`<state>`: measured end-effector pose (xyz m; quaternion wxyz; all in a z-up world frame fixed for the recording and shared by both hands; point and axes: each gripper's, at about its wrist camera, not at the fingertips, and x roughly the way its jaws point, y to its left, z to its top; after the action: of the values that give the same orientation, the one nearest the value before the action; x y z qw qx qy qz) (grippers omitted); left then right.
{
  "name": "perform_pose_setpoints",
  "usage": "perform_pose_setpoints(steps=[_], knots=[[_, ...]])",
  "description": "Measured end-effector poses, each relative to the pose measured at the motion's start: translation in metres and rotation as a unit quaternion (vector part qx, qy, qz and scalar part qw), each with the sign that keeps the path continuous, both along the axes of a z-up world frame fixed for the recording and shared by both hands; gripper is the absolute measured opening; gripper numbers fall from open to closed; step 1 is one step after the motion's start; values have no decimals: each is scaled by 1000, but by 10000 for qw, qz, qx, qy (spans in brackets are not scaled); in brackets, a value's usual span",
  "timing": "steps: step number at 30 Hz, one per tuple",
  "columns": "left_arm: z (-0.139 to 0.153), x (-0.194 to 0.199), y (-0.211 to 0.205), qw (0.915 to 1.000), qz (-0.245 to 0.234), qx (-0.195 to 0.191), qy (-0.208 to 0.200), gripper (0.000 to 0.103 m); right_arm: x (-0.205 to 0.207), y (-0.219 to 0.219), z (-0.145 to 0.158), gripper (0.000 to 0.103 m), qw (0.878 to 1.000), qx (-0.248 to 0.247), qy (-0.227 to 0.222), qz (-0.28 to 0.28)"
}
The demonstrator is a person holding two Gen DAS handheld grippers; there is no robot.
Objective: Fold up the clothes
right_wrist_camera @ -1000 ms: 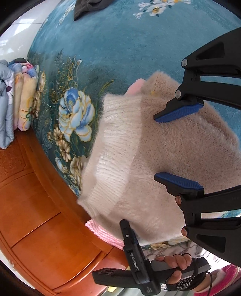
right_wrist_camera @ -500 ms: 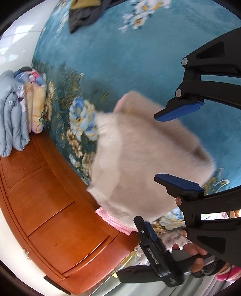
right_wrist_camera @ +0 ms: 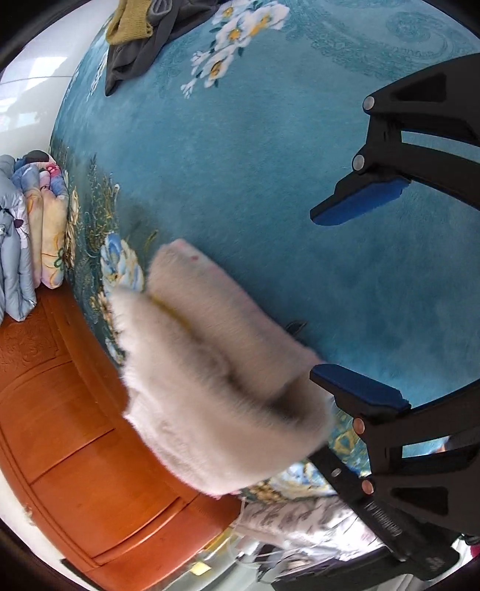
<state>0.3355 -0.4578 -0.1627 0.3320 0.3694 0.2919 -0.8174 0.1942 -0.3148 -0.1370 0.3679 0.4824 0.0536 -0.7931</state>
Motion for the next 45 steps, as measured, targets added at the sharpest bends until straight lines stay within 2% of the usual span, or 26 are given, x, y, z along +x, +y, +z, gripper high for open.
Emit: perform_pose_setpoints(steps=[2,3,4,6,9,12,19,45], knots=[[-7,-1,10,9999,16,-97,-47,103,0,0,-8,79,9999,50,107,12],[-10,-2,12,9997,87,-208,-95,103,0,0,-13,82,9999,82,142,25],[-13,-4,14,9992,166,-321,-173,103,0,0,-17,93,9998,115,165,38],[-22,-9,15,9986,213,-369,-321,103,-2,2,-25,98,9996,179,207,58],[-36,-15,18,9973,251,-442,-537,103,-5,2,-38,98,9987,351,338,137],[-41,-22,22,9941,251,-754,-735,103,-7,0,-46,98,9977,433,474,224],[-48,-26,26,9910,309,-997,-840,103,-14,0,-62,98,9956,470,769,251],[-50,-27,28,9902,325,-1031,-882,103,-15,2,-69,103,9966,280,725,270]])
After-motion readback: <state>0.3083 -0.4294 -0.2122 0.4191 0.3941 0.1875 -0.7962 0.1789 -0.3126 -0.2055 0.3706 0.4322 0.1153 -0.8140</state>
